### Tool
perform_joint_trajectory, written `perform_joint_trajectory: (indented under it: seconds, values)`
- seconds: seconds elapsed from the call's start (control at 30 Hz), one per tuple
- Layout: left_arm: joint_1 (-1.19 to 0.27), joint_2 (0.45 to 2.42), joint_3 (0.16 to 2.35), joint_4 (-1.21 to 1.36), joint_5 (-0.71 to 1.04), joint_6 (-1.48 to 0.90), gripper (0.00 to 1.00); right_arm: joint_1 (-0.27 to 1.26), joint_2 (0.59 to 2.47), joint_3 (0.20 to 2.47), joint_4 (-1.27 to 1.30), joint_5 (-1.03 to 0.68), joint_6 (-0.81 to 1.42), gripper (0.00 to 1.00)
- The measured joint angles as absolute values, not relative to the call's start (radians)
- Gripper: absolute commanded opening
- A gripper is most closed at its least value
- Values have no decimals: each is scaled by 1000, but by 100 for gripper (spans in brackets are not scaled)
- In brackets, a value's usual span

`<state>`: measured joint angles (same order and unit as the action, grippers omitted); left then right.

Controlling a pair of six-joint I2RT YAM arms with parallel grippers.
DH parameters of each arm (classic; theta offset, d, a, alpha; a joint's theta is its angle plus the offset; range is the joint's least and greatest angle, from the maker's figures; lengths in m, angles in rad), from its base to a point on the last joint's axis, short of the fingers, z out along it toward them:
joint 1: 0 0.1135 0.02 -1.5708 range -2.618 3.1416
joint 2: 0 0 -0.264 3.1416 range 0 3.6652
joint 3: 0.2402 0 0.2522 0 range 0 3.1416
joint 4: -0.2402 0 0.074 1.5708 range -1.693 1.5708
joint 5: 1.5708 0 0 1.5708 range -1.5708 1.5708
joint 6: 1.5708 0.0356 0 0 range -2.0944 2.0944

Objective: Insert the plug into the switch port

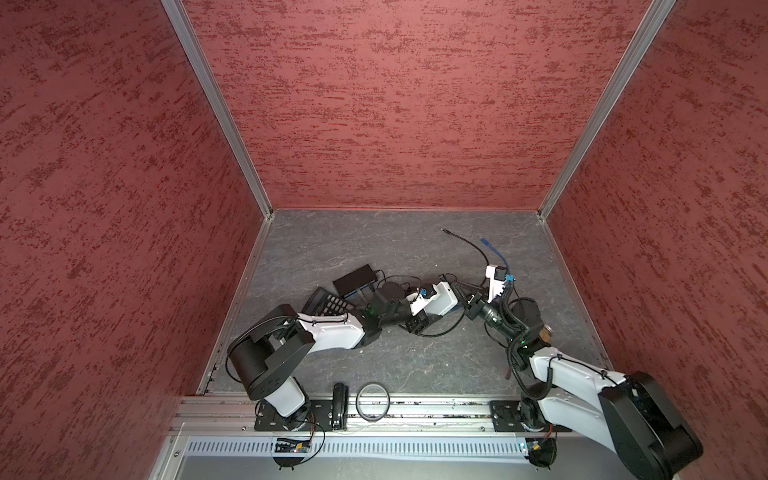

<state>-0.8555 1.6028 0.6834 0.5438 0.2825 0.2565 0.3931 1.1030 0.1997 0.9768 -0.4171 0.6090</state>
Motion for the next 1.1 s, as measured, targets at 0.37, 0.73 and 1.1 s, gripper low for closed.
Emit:
perform_joint_trajectory:
  seconds: [0.37, 0.73, 1.1]
  values:
    - [-848, 1603, 669, 609, 295, 241, 17, 413, 1028, 191, 938, -389, 580, 8]
    - [-854, 1603, 670, 598, 263, 309, 15, 461, 963, 207, 803, -321, 506, 7]
    - [-855, 1603, 670, 606, 216, 354, 14, 491, 992, 222, 793, -260, 498, 7]
